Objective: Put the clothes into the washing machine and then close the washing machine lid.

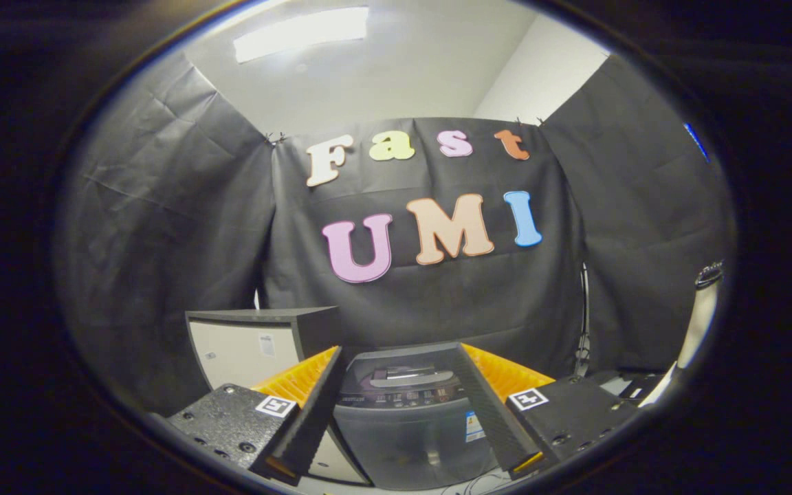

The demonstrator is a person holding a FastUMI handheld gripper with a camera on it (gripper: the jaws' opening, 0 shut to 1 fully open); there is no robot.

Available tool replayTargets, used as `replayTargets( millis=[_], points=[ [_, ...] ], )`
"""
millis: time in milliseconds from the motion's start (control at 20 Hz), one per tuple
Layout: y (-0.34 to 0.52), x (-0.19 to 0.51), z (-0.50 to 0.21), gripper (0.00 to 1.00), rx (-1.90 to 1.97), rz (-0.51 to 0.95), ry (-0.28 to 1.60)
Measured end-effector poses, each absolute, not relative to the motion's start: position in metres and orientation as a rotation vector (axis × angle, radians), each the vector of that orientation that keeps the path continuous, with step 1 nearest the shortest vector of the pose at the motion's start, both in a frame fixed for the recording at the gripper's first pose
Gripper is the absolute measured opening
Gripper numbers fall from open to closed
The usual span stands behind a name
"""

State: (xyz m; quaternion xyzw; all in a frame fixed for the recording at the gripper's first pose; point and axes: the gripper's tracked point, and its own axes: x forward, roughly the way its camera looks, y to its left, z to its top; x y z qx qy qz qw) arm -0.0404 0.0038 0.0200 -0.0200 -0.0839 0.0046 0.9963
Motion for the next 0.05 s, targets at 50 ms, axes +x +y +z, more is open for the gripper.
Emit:
replayTargets(
  millis=[50],
  points=[
    [0.0065,-0.038,0.0188,0.96,-0.028,0.021,-0.171]
  ],
)
